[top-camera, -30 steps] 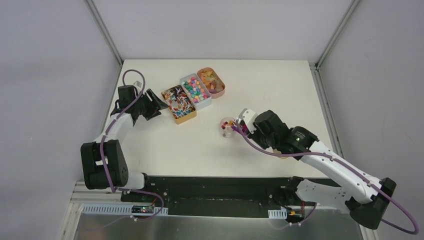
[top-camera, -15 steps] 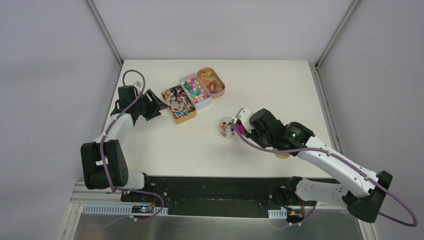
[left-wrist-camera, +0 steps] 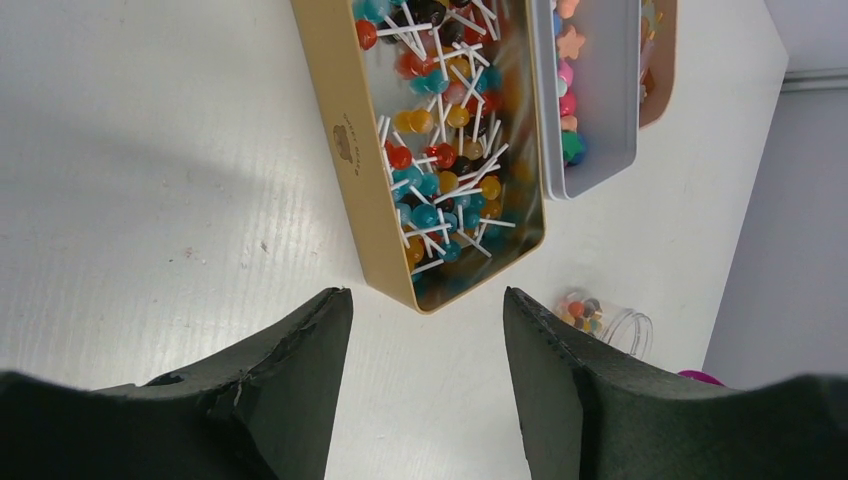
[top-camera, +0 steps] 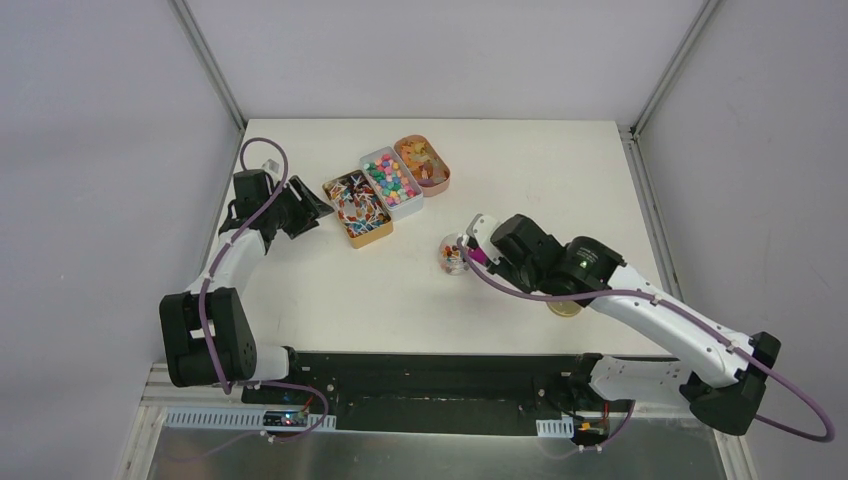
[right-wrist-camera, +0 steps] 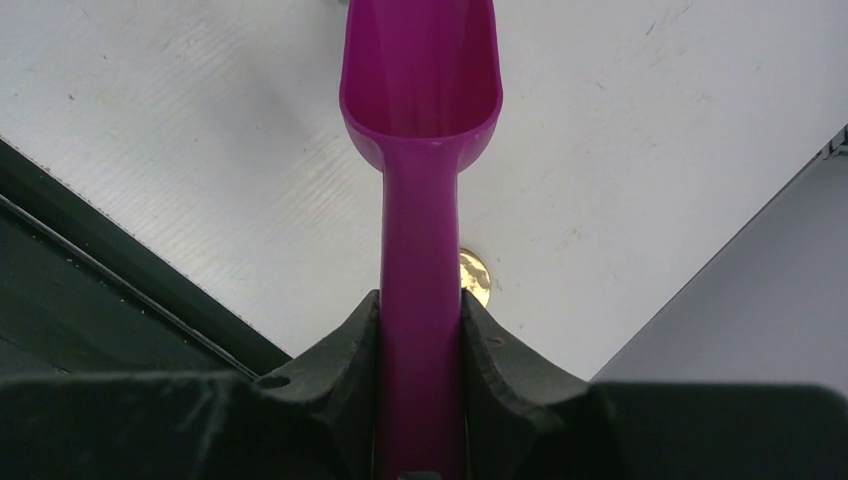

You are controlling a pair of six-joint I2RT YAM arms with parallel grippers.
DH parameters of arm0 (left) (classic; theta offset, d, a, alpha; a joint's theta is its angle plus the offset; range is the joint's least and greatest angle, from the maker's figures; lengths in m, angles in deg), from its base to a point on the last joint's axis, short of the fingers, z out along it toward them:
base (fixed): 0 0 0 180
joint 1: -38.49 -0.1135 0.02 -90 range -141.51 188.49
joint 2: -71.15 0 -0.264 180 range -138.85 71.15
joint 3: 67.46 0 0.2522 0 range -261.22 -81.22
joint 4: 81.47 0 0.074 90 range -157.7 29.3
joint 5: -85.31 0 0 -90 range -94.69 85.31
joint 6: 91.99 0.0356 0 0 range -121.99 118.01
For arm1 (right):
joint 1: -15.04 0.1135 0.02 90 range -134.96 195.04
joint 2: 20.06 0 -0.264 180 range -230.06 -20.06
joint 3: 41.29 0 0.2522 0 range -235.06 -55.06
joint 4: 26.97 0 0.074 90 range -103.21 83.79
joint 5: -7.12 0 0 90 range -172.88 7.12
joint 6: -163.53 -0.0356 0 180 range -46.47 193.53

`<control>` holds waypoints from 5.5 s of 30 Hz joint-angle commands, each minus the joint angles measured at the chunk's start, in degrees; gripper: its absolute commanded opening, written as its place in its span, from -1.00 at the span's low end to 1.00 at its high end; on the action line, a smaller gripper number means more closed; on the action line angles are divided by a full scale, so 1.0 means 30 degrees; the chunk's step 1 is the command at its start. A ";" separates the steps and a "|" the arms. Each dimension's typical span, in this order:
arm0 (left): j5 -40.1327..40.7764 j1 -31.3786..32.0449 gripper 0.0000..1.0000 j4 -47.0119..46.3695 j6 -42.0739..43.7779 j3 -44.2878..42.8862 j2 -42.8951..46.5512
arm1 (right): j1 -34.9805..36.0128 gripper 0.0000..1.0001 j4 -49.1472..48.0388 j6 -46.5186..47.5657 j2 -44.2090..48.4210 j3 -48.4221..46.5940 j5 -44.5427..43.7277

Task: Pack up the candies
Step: Place the fake candies in the packing bottle, then scoop the fake candies from the storage box.

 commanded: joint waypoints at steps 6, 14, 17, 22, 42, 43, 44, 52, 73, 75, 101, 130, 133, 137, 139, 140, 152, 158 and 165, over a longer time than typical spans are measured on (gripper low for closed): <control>0.1583 0.0173 0.17 -0.1475 -0.1216 -0.0563 0.0413 | 0.0823 -1.00 0.1531 -0.0212 -0.1747 -0.3864 -0.1506; 0.1827 0.0049 0.17 -0.2909 -0.2913 -0.1657 -0.1488 | 0.1082 -1.00 -0.0045 -0.0203 -0.4692 -0.7316 -0.0035; 0.1731 -0.0121 0.16 -0.3562 -0.3610 -0.1681 -0.2400 | 0.1154 -1.00 -0.0483 -0.0668 -0.6490 -0.8838 0.0368; 0.1770 -0.0339 0.12 -0.3822 -0.3841 -0.2288 -0.3361 | 0.1180 -1.00 -0.0618 -0.1160 -0.9803 -1.1803 0.0162; 0.1010 -0.2319 0.09 -0.4670 -0.4073 -0.5494 -0.7370 | 0.1295 -1.00 0.1306 -0.2302 -2.0084 -2.3184 0.1331; 0.1065 -0.2317 0.09 -0.4667 -0.4022 -0.5550 -0.7622 | 0.1295 -1.00 0.1192 -0.2355 -2.0360 -2.3361 0.1323; 0.1054 -0.2321 0.09 -0.4670 -0.4037 -0.5613 -0.7873 | 0.1300 -1.00 0.1042 -0.2450 -2.0607 -2.3464 0.1322; 0.0223 -0.2325 0.05 -0.5066 -0.4444 -0.5809 -0.9234 | 0.1324 -1.00 -0.0168 -0.2548 -2.2364 -2.4002 0.1331; -0.1368 -0.2296 0.03 -0.6334 -0.5704 -0.6554 -1.1663 | 0.1328 -1.00 -0.2239 -0.1838 -2.5200 -2.4937 -0.0417; -0.1712 -0.2223 0.02 -0.6510 -0.5772 -0.6562 -1.1834 | 0.1331 -1.00 -0.2544 -0.1745 -2.5433 -2.5082 -0.0531; -0.2409 -0.1659 -0.03 -0.7280 -0.6170 -0.6430 -1.2788 | 0.0864 -1.00 -0.9313 -0.1019 -2.5705 -2.2367 -0.0227; -0.3613 -0.2089 0.06 -0.7870 -0.6268 -0.7641 -1.3254 | 0.0368 -1.00 -1.5363 -0.2174 -2.2460 -1.5771 0.0891; -0.3488 -0.2250 0.08 -0.7359 -0.5921 -0.8152 -1.3212 | 0.0333 -1.00 -1.5763 -0.2130 -2.2096 -1.5235 0.0911; -0.3084 -0.2292 0.09 -0.6484 -0.5259 -0.8809 -1.3074 | 0.0313 -1.00 -1.6135 -0.2090 -2.1681 -1.4638 0.0880; -0.2975 -0.2284 0.09 -0.6306 -0.5111 -0.8889 -1.2964 | 0.0306 -1.00 -1.6468 -0.2073 -2.1410 -1.4259 0.0919; -0.2904 -0.2313 0.09 -0.6223 -0.4982 -0.8872 -1.2925 | 0.0299 -1.00 -1.6579 -0.2073 -2.1291 -1.4152 0.0919; -0.2595 -0.2401 0.09 -0.5234 -0.4600 -0.9005 -1.2738 | 0.0284 -1.00 -1.7199 -0.1703 -1.9855 -1.2570 0.1110; -0.2145 -0.2763 0.09 -0.3971 -0.3697 -0.9692 -1.2047 | 0.0305 -1.00 -1.7998 -0.1706 -1.8500 -1.0861 0.1241; -0.2533 -0.2784 0.09 -0.3149 -0.3467 -0.9593 -1.1182 | 0.0321 -1.00 -1.9490 -0.1573 -1.6842 -0.8569 0.2021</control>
